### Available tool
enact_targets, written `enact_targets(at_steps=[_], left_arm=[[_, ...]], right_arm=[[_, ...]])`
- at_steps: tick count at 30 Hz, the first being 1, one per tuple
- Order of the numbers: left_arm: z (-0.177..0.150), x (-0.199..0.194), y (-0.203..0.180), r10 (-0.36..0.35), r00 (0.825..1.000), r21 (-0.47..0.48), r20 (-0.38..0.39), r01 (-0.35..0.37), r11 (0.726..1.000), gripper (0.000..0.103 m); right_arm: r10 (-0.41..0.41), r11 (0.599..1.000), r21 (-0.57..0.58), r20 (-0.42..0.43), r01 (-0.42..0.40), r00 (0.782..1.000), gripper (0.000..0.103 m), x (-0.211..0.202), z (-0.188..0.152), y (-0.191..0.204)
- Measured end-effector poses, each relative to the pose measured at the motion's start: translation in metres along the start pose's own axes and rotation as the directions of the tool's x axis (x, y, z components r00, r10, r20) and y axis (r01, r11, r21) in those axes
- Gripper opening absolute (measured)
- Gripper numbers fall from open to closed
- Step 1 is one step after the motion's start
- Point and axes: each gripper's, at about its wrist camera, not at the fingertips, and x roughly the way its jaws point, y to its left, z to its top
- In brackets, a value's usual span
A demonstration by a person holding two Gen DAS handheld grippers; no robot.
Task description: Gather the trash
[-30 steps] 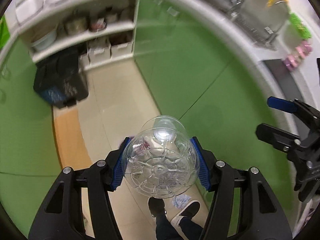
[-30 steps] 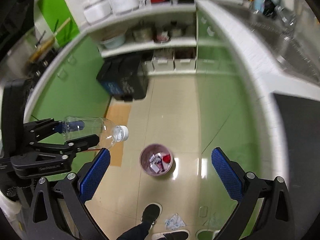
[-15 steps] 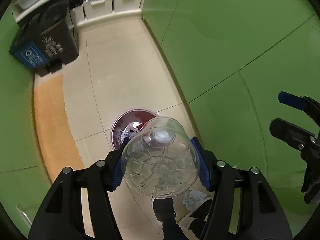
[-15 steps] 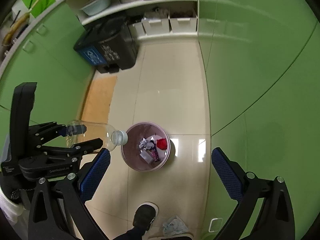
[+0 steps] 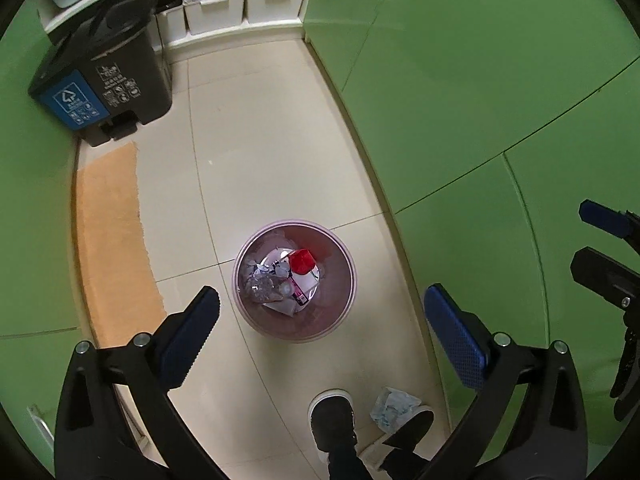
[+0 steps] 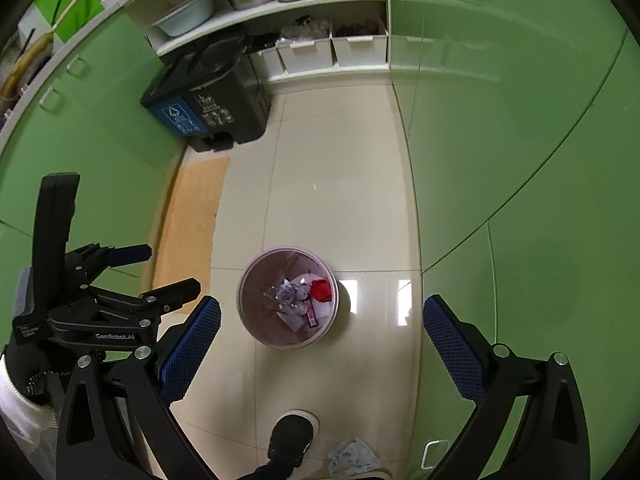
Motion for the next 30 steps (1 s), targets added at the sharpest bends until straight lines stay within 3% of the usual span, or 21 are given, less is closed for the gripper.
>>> enact_targets(at_steps=[8,17,23,30], left_arm=[[0.003,-0.103,-0.017,0.017,0.997,-0.005,0.069,-0.017,1.000,0.100],[0.012,-0.276,-0.079,-0.034,0.972,0.056,0.232,0.021,0.998,0.100],[0.023,-0.367,-0.135,-0.101,0.940,0.135,0.325,0.060,0.989,0.100],[0.030,-0.451,-0.216,-0.235,0.881,0.286,0.411,0.120,0.951,0.100]], right_arm=[[0.033,0.999,-0.021,0.063,-0.032,0.997,0.097,-0.093,0.005,0.033],[0.016,1.000,0.018,0.236,-0.021,0.972,0.097,-0.273,0.010,0.040],[-0.113,0.991,0.109,0.364,0.078,0.925,0.097,-0.395,-0.006,0.006],[-0.291,0.942,0.288,0.437,0.174,0.851,0.097,-0.502,-0.058,-0.051]])
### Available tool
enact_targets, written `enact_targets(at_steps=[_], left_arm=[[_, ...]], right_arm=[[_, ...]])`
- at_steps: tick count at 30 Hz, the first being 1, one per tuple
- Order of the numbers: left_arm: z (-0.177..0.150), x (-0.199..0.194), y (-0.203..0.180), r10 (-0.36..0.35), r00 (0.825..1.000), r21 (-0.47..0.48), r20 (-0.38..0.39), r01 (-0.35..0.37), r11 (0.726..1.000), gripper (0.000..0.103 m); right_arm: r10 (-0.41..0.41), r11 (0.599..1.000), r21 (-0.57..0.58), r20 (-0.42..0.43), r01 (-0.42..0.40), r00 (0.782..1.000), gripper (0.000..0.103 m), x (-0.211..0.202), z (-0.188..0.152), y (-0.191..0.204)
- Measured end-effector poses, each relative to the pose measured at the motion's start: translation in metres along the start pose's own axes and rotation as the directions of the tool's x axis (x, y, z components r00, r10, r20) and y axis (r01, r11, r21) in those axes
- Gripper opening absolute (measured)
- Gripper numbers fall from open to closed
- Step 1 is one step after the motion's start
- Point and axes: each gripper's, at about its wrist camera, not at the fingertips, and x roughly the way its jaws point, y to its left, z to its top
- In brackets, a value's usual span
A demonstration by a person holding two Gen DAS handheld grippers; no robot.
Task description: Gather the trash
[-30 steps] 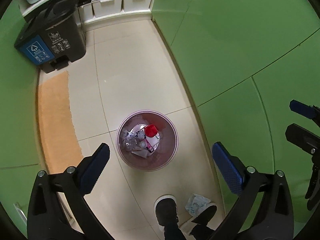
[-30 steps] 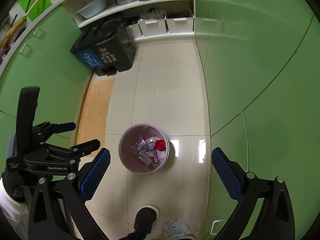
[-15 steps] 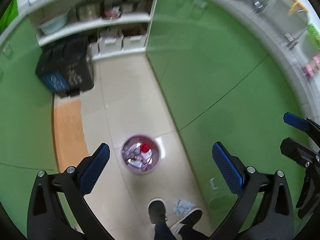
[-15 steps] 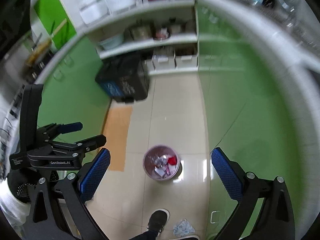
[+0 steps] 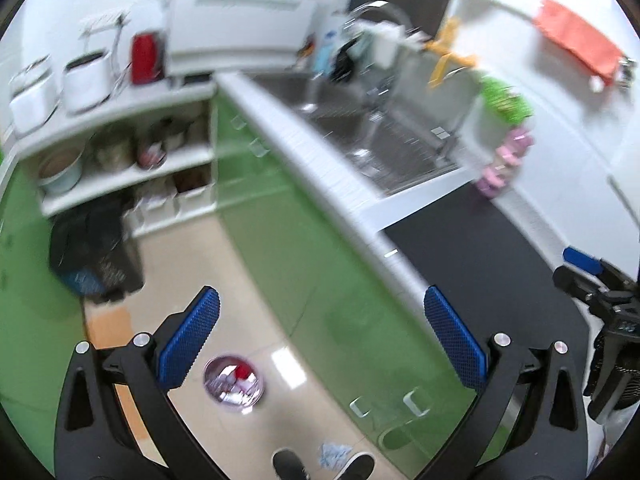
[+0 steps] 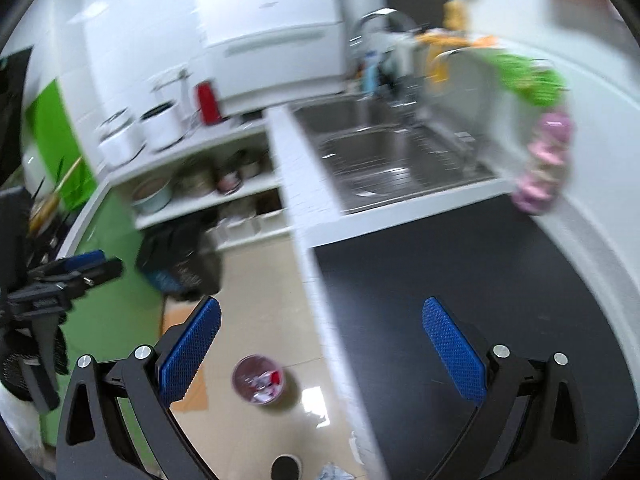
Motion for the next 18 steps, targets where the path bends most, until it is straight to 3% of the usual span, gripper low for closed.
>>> enact_targets(at_steps=[9,18], left_arm=[[0.036,-0.019,-0.093,-0.146,0.989,0.161,0.029,0.140,0.977,0.100],[0.031,-0.028,-0.155,-0.186,0.983,0.294,0.001,0.177,0.939,0.100]], right_arm=[[-0.166,0.978,0.144,0.081,0.154,0.983,0.097,-0.092,-0.024,-0.070],[-0.270,0.944,0.216,0.065,0.251,0.961,0.097,-0.132,-0.052,-0.104]])
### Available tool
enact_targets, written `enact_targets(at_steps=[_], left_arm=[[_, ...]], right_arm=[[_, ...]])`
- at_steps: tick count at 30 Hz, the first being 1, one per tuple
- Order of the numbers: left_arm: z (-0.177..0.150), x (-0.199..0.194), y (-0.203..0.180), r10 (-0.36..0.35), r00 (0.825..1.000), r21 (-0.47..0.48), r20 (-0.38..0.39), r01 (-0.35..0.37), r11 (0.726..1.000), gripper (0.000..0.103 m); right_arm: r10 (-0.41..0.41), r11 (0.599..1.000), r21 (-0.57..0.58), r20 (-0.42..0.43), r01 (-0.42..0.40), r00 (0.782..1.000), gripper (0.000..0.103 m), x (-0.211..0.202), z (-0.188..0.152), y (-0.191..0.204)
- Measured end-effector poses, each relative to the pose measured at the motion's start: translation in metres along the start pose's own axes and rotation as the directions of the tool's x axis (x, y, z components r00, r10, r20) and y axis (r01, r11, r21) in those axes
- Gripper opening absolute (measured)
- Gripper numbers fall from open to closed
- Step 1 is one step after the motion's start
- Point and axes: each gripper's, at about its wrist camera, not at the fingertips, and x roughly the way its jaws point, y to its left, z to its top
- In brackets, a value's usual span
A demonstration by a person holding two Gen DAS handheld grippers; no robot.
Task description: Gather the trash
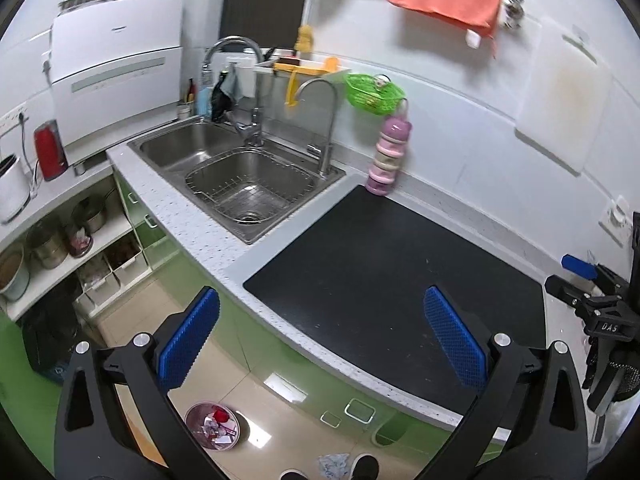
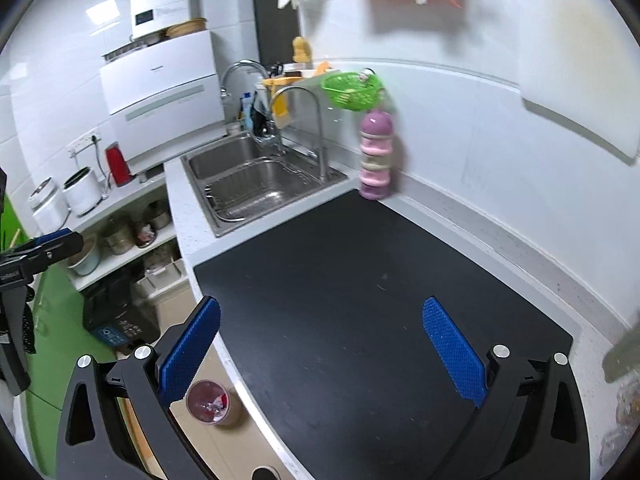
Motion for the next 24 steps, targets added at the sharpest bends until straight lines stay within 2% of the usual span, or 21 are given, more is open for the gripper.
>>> enact_targets(at_steps=[13,24], left_arm=[[0.003,0.012,-0.056,-0.032,0.998,0.115,-0.049,0.038,0.993,0.100],[0.015,0.013,-0.070,-0.064,0.997,0.146,-0.050,0.070,0.987,0.100]], right_arm=[[0.044,0.999,-0.031,-0.006,-0.044,0.999,0.097,-0.006,0.004,-0.017],[0.108,0.992,-0.063,-0.012,-0.109,0.994,0.097,-0.006,0.013,-0.025]])
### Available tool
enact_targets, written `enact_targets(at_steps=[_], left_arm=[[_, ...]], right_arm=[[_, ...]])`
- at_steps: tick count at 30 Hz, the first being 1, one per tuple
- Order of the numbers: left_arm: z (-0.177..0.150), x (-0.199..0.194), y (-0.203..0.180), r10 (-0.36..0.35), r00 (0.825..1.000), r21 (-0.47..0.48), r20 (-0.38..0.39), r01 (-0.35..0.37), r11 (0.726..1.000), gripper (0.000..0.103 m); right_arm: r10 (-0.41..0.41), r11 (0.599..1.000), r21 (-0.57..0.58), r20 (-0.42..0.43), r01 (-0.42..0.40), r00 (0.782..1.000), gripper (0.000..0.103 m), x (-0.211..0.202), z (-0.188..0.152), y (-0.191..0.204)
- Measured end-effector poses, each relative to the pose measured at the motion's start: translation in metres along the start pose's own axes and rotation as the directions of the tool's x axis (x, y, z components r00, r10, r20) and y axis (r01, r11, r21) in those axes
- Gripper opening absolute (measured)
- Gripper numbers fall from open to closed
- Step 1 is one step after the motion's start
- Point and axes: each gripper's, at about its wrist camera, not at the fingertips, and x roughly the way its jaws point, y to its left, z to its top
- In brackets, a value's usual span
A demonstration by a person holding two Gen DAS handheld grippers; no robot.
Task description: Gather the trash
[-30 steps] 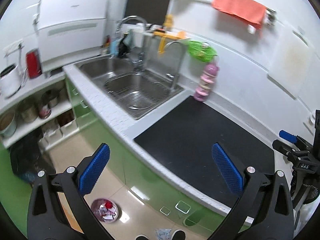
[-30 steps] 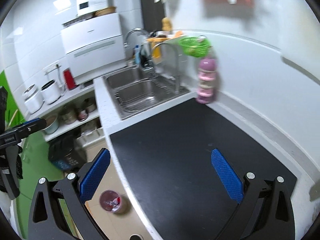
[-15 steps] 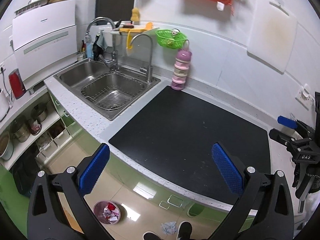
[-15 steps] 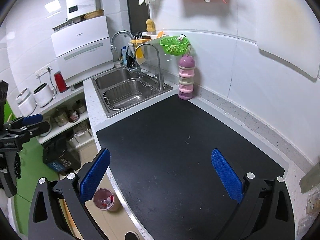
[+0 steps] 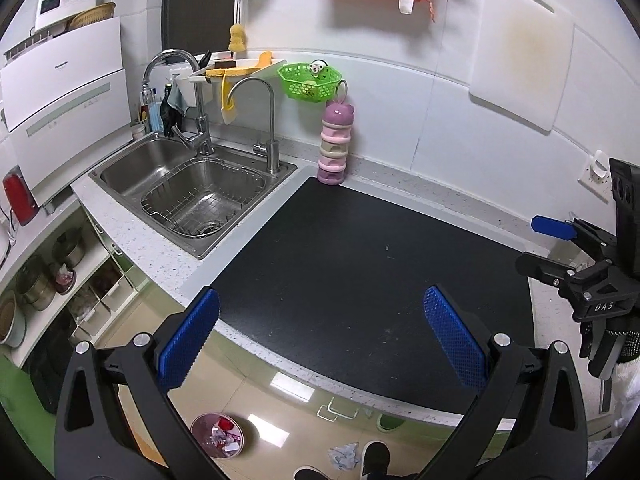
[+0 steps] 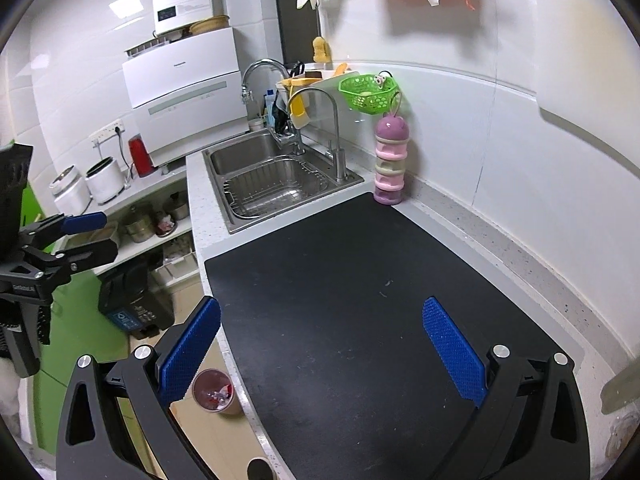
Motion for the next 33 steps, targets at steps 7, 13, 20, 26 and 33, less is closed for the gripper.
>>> enact_targets(at_steps=[7,13,20,26,33], left_arm=[[0.003,0.008,0.006,0.013,1.000,0.005,-0.018,-0.013,1.000,0.100],[0.002,0.010,0.012,0.019,1.000,-0.002,-0.023,-0.019,1.000,0.100],[0.000,0.009,0.016,0.026,0.999,-0.007,-0.027,-0.026,1.000,0.100],[0.000,0.008,0.018,0.027,0.999,-0.006,-0.026,-0.027,1.000,0.100],[0.000,0.005,0.022,0.028,0.999,-0.008,-0.025,-0.028,1.000,0.100]], right_arm=[[0.040,0.999,-0.036,-0.006,-0.040,0.999,0.097,0.002,0.007,-0.001],[0.036,0.999,-0.037,-0.010,-0.036,0.999,0.097,0.002,0.009,0.001],[0.037,0.999,-0.036,-0.012,-0.037,0.999,0.097,0.004,0.011,0.000],[0.038,0.999,-0.037,-0.008,-0.038,0.999,0.097,0.005,0.012,0.002],[0.038,0.999,-0.036,-0.009,-0.038,0.999,0.097,0.005,0.009,0.006]])
